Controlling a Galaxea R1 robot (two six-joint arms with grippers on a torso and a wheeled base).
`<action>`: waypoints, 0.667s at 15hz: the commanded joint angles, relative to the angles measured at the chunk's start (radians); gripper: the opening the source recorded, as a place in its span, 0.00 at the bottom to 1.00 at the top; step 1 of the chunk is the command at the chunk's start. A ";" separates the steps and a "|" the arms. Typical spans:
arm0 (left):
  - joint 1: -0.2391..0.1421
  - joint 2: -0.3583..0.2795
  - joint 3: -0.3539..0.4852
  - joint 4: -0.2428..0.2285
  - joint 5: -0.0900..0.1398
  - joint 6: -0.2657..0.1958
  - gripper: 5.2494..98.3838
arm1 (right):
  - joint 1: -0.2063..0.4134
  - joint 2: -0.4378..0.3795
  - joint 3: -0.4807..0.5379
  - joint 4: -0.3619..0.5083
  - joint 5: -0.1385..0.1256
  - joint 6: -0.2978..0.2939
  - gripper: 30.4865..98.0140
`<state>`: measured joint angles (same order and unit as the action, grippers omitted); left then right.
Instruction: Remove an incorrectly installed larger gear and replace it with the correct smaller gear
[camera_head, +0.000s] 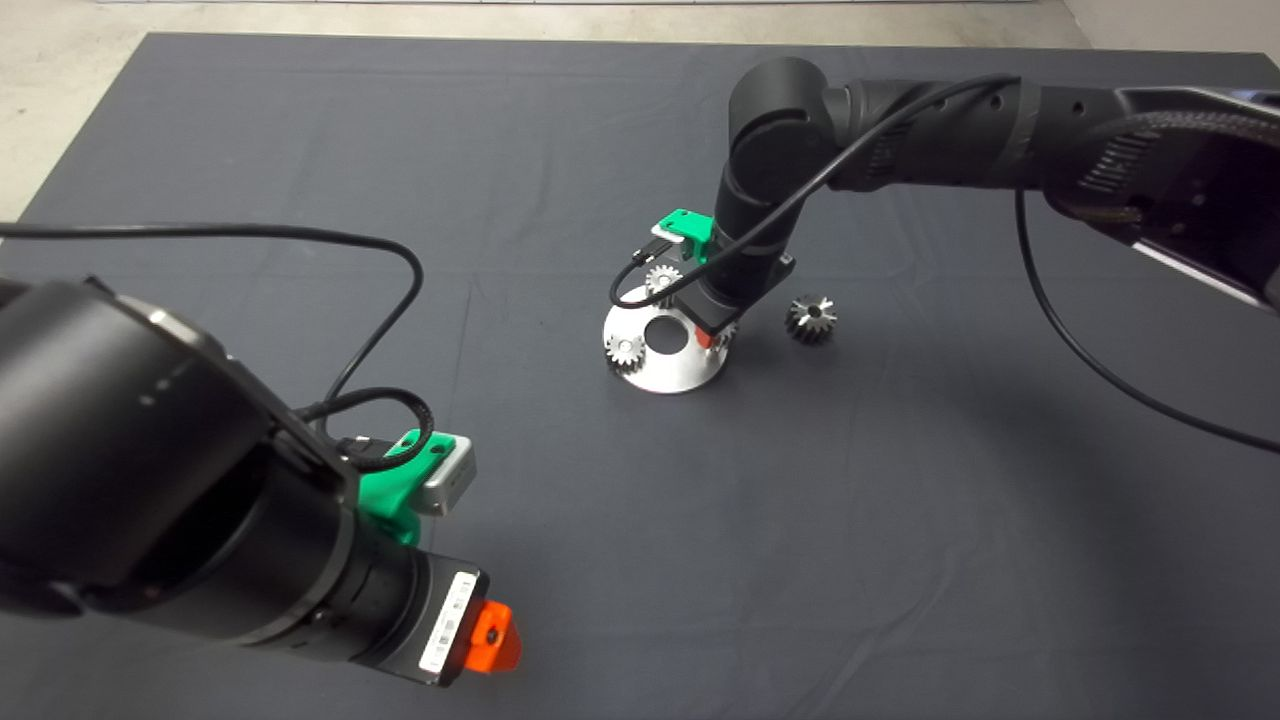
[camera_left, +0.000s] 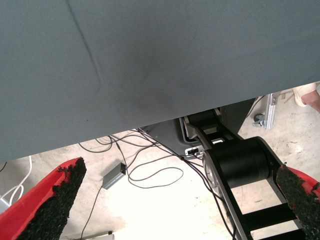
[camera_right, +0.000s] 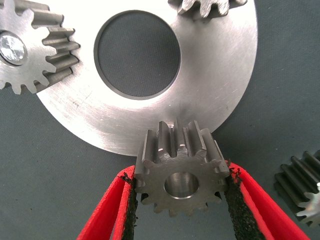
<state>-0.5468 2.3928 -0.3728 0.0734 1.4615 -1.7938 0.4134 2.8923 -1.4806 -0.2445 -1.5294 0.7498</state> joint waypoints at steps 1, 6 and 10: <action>-0.012 -0.003 0.017 -0.018 0.000 -0.002 1.00 | 0.027 0.006 0.005 -0.030 -0.124 0.002 0.16; -0.012 -0.002 0.017 -0.018 0.000 -0.002 1.00 | 0.027 0.008 0.005 -0.030 -0.124 0.002 0.16; -0.012 -0.002 0.017 -0.019 0.000 -0.002 1.00 | 0.027 0.009 0.005 -0.030 -0.123 0.002 0.16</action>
<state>-0.5468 2.3928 -0.3728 0.0734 1.4619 -1.7938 0.4128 2.8928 -1.4806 -0.2449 -1.5294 0.7498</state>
